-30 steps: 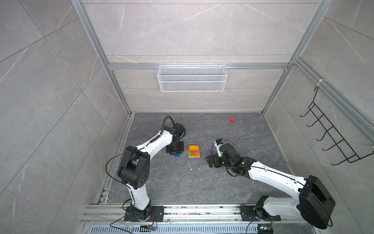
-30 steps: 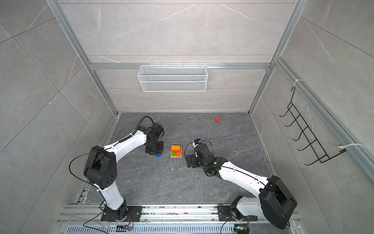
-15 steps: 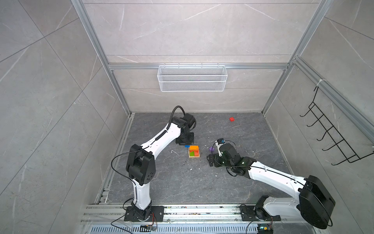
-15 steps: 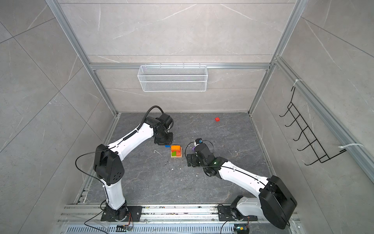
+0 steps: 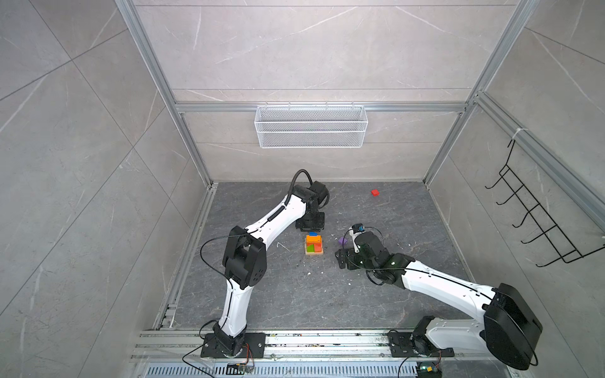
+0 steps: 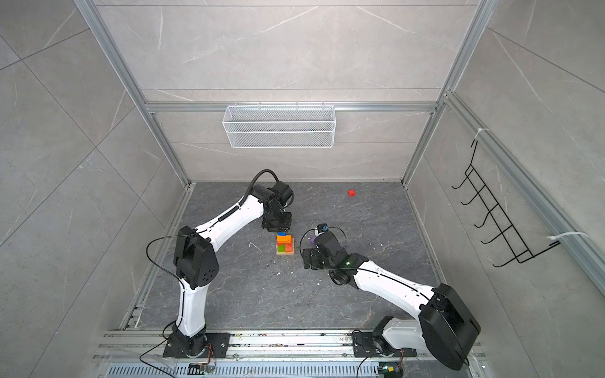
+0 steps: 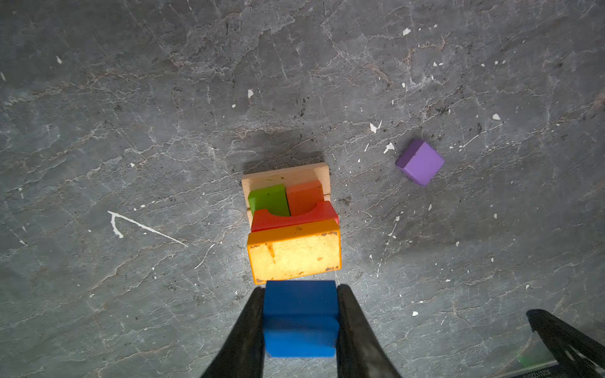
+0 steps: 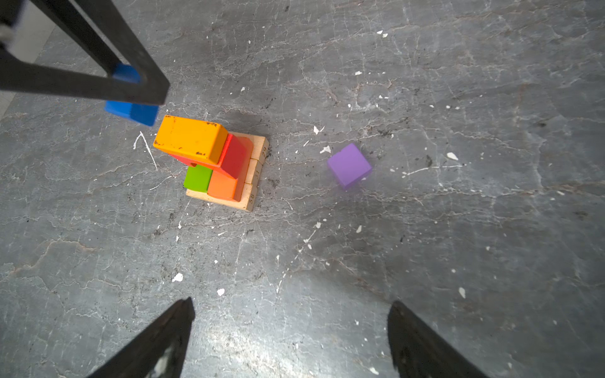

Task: Build the wood block tower
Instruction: 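Lift the blue cube and carry it above the stack with the left gripper, then lower the blue cube onto the yellow-orange bar with the left gripper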

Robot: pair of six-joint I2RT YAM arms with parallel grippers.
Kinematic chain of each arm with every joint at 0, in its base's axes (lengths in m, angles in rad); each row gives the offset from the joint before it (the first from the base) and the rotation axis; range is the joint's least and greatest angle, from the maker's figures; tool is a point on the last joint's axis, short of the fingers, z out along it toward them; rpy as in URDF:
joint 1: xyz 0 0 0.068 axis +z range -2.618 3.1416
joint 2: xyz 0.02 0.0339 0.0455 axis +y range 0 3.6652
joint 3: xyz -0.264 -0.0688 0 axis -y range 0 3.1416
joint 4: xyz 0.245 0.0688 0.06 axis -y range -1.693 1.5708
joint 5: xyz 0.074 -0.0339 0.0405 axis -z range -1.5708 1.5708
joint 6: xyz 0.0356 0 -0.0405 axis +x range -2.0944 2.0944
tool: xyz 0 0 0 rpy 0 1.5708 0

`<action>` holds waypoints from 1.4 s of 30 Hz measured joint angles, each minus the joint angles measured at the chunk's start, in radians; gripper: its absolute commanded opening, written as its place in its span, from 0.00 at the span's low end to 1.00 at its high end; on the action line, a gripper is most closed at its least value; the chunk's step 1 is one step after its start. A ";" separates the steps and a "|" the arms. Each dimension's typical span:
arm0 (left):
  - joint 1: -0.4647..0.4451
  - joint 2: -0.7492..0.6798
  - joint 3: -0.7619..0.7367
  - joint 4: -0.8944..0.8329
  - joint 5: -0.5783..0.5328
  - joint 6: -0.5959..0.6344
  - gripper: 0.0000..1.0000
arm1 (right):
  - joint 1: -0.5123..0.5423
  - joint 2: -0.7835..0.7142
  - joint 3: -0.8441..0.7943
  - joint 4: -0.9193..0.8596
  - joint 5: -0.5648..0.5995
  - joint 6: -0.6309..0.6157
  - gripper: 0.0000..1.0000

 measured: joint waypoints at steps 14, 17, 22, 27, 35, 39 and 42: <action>-0.003 0.038 0.006 -0.008 -0.001 -0.002 0.24 | 0.000 0.000 0.000 -0.006 0.003 0.000 0.92; -0.003 0.038 0.006 -0.008 -0.001 -0.006 0.25 | 0.000 0.000 0.000 -0.006 0.003 0.000 0.92; -0.004 0.039 0.006 -0.008 -0.002 -0.010 0.25 | 0.000 -0.003 0.000 -0.006 0.003 0.000 0.92; -0.005 0.048 0.006 -0.008 -0.002 -0.018 0.26 | 0.000 -0.004 0.000 -0.006 0.003 0.000 0.92; -0.005 0.065 0.006 -0.008 -0.002 -0.024 0.27 | 0.000 -0.004 0.000 -0.006 0.004 0.000 0.92; -0.005 0.065 0.006 -0.008 -0.002 -0.024 0.28 | 0.000 -0.004 0.000 -0.006 0.004 0.000 0.92; -0.005 0.066 0.006 -0.008 -0.002 -0.025 0.30 | 0.000 -0.004 0.000 -0.006 0.003 0.000 0.92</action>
